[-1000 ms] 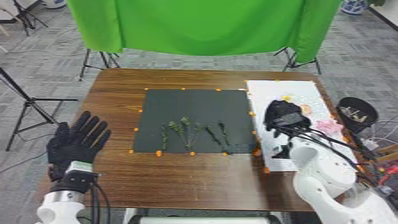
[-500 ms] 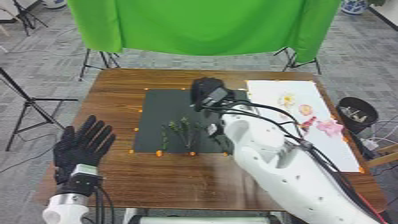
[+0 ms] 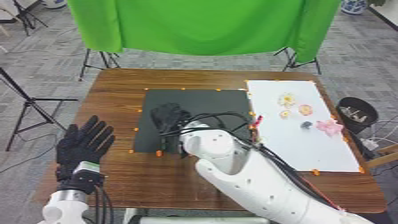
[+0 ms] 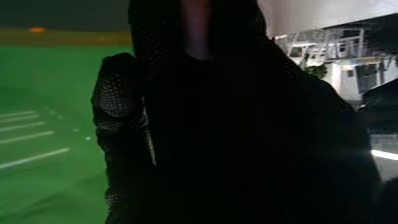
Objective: Arrange flowers
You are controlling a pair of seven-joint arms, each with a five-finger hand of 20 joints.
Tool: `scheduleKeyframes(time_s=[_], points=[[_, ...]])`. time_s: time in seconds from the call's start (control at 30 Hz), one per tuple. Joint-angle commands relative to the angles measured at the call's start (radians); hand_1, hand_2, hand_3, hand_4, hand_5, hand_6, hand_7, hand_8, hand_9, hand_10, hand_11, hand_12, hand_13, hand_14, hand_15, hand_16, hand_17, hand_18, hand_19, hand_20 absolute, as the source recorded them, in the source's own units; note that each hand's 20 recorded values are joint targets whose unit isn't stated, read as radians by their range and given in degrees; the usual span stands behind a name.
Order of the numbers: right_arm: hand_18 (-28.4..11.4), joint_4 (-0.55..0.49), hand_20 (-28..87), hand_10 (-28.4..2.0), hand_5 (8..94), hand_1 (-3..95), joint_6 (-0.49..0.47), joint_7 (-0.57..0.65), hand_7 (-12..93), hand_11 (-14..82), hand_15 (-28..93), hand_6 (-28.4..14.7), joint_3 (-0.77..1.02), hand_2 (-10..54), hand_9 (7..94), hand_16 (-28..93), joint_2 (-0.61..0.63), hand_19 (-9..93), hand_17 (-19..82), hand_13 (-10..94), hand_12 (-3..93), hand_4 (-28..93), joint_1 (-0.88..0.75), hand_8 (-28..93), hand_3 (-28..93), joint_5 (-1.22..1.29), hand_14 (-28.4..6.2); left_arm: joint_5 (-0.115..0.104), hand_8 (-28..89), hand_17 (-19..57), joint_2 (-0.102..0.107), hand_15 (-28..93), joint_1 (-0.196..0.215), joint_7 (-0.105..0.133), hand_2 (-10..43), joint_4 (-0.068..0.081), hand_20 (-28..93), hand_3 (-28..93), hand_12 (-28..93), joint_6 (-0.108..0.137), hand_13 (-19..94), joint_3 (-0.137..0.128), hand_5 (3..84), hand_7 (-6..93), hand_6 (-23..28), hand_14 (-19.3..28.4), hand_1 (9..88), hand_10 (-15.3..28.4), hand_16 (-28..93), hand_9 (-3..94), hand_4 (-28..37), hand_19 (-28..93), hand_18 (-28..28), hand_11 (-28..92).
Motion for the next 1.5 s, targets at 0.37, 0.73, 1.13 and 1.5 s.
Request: scheduleKeyframes(time_s=[0.37, 0.73, 1.13, 1.5], points=[[-20.9, -0.006, 41, -9.2, 72.9, 61.0, 0.048, 0.129, 24, 5.8, 30, 0.7, -0.05, -9.5, 82.8, 43, -0.057, 78, 29, 71, 34.0, -28, 0.015, -2, 73, 0.016, -7.2, -0.005, -8, -6.9, 0.016, 42, -0.025, -0.039, 15.3, 0.003, 10, 71, 11, 0.027, 24, 0.012, 41.7, 10.6, 10.9, 17.3, 25.7, 15.8, -7, 30.6, -28.3, 36, 15.3, 25], [-21.1, -0.032, 39, -10.6, 65.9, 61.1, 0.001, 0.139, 22, 11.3, 32, 1.4, -0.047, -9.5, 73.9, 41, -0.064, 79, 29, 69, 25.7, -28, 0.0, -14, 73, 0.032, -7.2, -0.007, -8, -7.0, 0.017, 41, -0.043, -0.029, 15.1, 0.005, 9, 71, 11, 0.049, 21, 0.02, 38.2, 10.9, 10.9, 16.3, 25.6, 15.1, -8, 25.7, -28.3, 37, 15.3, 25], [-22.3, -0.05, 38, -12.6, 58.4, 52.4, -0.004, 0.189, 19, 17.2, 39, -0.6, -0.058, -9.5, 66.1, 35, -0.068, 79, 28, 66, 16.5, -28, -0.008, -14, 77, 0.04, -9.3, -0.027, -8, -7.4, 0.023, 40, -0.05, -0.002, 16.3, 0.0, 9, 70, 9, 0.089, 17, 0.027, 31.9, 12.2, 10.7, 15.6, 23.9, 13.9, -8, 17.6, -28.3, 36, 15.2, 24], [-22.9, -0.191, 37, -14.1, 55.2, 46.8, -0.022, 0.203, 18, 15.6, 44, -1.6, 0.03, -9.5, 62.4, 25, 0.021, 80, 28, 63, 15.7, -28, -0.037, -14, 84, 0.056, -11.4, -0.03, -9, -7.9, -0.016, 39, -0.012, 0.032, 16.4, -0.003, 9, 70, 9, 0.05, 16, 0.002, 31.3, 14.1, 10.5, 15.4, 23.5, 14.2, -7, 17.1, -28.3, 36, 14.7, 24]])
